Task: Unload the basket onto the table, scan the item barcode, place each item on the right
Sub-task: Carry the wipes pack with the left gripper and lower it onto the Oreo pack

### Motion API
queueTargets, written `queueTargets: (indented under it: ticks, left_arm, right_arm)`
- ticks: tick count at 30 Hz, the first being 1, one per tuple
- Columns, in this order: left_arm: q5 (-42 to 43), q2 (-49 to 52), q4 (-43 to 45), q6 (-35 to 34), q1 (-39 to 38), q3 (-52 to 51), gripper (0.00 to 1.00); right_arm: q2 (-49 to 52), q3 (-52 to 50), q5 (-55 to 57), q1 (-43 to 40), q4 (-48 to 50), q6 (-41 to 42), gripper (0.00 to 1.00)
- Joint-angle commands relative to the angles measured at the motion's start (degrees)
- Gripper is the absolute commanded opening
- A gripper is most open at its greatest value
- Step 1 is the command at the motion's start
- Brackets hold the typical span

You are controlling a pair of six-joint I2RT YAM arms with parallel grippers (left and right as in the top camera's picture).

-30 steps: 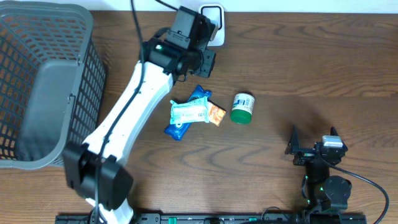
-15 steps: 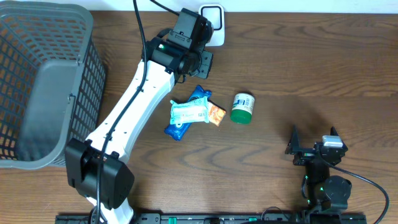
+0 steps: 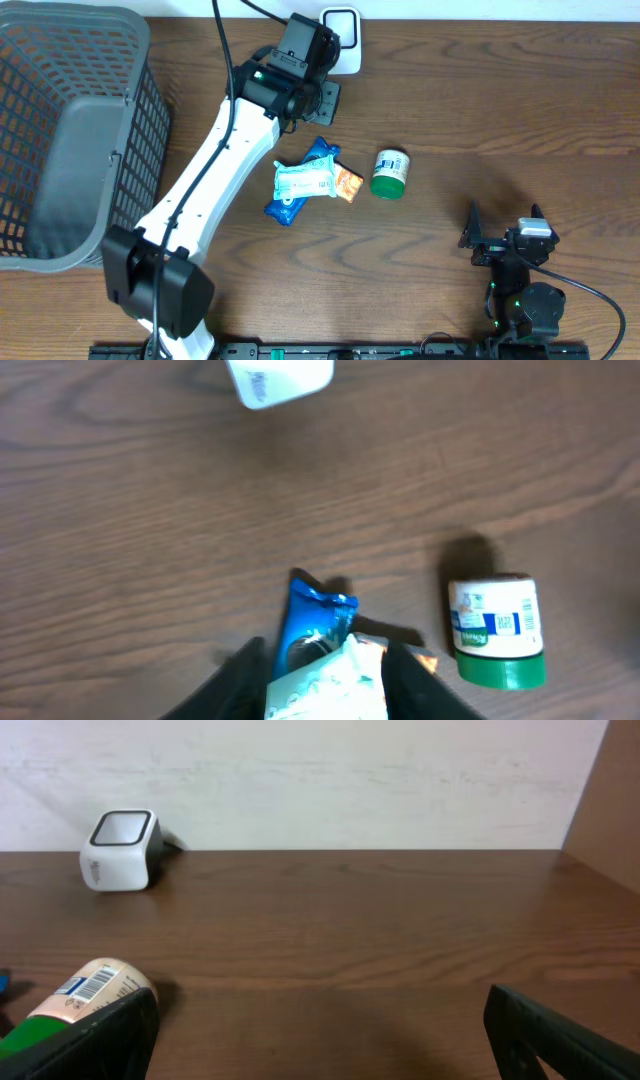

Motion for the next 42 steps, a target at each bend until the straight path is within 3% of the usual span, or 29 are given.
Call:
queueTargets:
  ticks: [1, 7, 10, 11, 14, 15, 22, 28, 30, 35, 42]
  left_arm:
    - [-6.0, -6.3, 0.0, -0.2, 0.5, 0.7, 0.46]
    - [-6.5, -8.3, -5.1, 0.1, 1.4, 0.7, 0.57]
    - [-5.8, -6.6, -10.6, -0.1, 1.6, 0.3, 0.57]
    - [-5.5, -5.9, -11.6, -0.7, 1.6, -0.4, 0.62]
    - [-4.4, -4.9, -11.1, -4.7, 1.6, -3.7, 0.95]
    - [-3.9, -4.7, -10.6, -6.8, 1.7, -4.7, 0.98]
    - [-2.8, -2.9, -9.8, -29.8, 1.8, -9.5, 0.98]
    - [-2.8, -1.5, -8.7, -59.1, 1.6, -11.3, 0.98]
    - [-2.8, -1.0, -7.3, -65.6, 1.6, -12.4, 0.98]
    - [-2.8, 2.1, -6.0, -76.1, 1.6, -13.7, 0.98]
    - [-1.0, 8.3, -3.0, -77.6, 1.6, -13.7, 0.98]
  right_arm:
    - [-0.3, -0.1, -0.1, 0.4, -0.2, -0.6, 0.99]
    - [-0.3, -0.1, -1.0, 0.4, -0.1, -0.3, 0.99]
    - [-0.3, -0.1, -3.5, 0.4, -0.2, -0.2, 0.99]
    - [-0.3, -0.1, -4.2, 0.4, -0.1, 0.1, 0.99]
    - [-0.3, -0.1, -4.6, 0.4, -0.1, 0.7, 0.99]
    - [-0.3, -0.1, -4.5, 0.4, -0.2, 0.7, 0.99]
    - [-0.3, -0.1, -4.6, 0.4, -0.2, 0.7, 0.99]
    - [0.7, -0.1, -4.6, 0.4, -0.2, 1.6, 0.99]
    - [1.4, -0.1, -4.6, 0.4, -0.2, 2.9, 0.99]
    - [4.4, -0.1, -4.8, 0.4, -0.1, 4.4, 0.99]
    - [8.8, -0.1, -4.8, 0.4, -0.1, 4.3, 0.99]
